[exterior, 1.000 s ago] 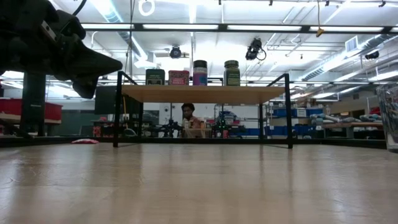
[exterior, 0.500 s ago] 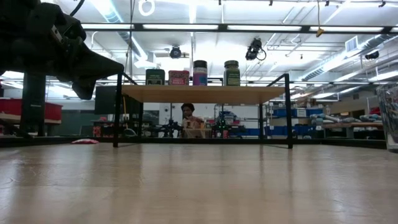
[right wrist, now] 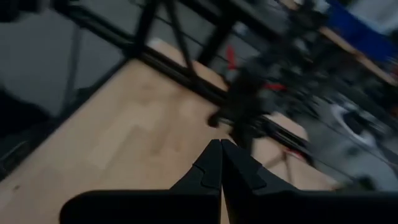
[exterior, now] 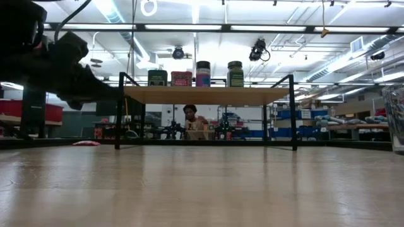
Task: Shelf spices
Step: Return to Home Position
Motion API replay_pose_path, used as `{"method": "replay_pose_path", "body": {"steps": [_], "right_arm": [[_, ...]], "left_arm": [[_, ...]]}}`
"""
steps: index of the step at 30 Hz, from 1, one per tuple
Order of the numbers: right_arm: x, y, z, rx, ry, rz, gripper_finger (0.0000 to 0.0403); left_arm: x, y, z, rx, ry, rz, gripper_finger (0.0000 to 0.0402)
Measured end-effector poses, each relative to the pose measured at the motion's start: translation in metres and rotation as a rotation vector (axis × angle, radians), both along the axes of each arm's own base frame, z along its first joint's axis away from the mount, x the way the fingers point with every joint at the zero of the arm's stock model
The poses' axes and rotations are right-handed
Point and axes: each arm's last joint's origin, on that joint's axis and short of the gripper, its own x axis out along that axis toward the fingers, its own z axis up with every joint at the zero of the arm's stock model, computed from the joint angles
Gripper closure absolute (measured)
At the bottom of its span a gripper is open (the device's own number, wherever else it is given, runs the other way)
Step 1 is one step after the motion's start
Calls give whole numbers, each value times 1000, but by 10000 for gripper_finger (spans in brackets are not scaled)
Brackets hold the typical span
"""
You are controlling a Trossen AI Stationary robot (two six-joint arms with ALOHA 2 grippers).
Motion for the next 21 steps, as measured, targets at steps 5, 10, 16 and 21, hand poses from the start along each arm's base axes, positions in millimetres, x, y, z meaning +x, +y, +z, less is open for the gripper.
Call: {"method": "replay_pose_path", "body": {"steps": [5, 10, 16, 21], "right_arm": [[25, -27, -2, 29, -52, 201, 403], [47, -65, -5, 41, -201, 244, 403], [46, -114, 3, -48, -240, 18, 403], [16, -132, 24, -106, -267, -29, 403]], "left_arm": [[0, 6, -4, 0, 31, 50, 400], [2, 13, -2, -39, -1, 102, 400], [2, 17, -2, -151, -62, 164, 400], [4, 16, 3, -175, -110, 111, 400]]}}
